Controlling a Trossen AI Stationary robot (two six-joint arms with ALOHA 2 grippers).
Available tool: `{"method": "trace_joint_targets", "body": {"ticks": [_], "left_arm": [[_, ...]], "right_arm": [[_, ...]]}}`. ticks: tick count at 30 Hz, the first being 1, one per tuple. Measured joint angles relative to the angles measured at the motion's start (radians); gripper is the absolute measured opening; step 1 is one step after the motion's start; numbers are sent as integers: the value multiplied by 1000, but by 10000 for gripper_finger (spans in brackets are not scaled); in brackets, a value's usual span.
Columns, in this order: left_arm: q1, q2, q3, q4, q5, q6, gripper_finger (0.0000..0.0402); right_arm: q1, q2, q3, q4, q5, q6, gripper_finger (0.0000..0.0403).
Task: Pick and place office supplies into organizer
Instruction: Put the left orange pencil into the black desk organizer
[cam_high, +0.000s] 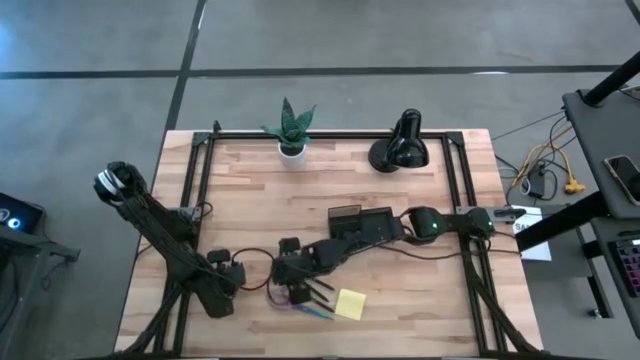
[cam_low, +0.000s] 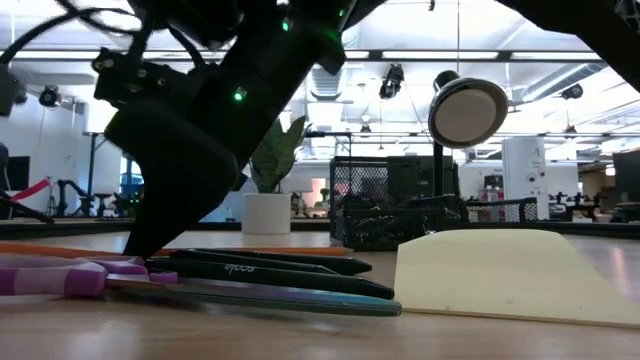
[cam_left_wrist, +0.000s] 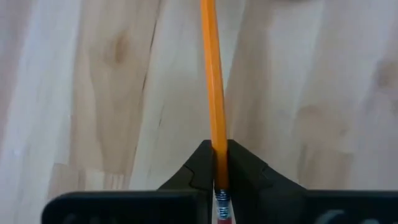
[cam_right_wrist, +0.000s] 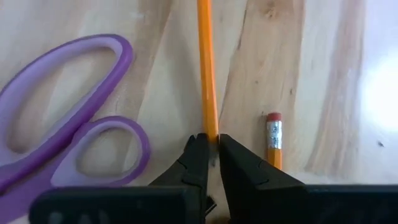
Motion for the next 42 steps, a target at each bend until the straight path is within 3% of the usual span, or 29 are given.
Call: {"method": "trace_joint_targets", "body": {"ticks": [8, 11, 16, 18, 21, 25, 30, 33, 36, 42], "left_arm": [[0, -190, 27, -42, 10, 4, 7], [8, -287, 29, -62, 4, -38, 7], [69, -435, 107, -68, -41, -43, 7], [108, -465, 157, -84, -69, -3, 7], [195, -479, 232, -92, -106, 27, 7], [330, -472, 283, -32, -94, -29, 7], [423, -452, 253, 315, 76, -84, 7], [442, -429, 213, 484, 102, -130, 7], [457, -399, 181, 542, 100, -166, 7], [457, -332, 63, 819, 113, -204, 7]], "right_arm": [[65, -118, 87, -93, 374, -71, 72], [106, -159, 104, -118, 675, -106, 86], [199, -228, 115, -133, 1306, -145, 106], [229, -268, 116, -142, 1439, -132, 112], [279, -316, 115, -160, 1442, -73, 117], [342, -372, 114, -174, 1435, 209, 116], [359, -477, 114, -174, 1440, 697, 106], [402, -537, 111, -182, 1437, 920, 98], [446, -594, 111, -193, 1439, 928, 92], [495, -663, 109, -196, 1436, 705, 80]]}}
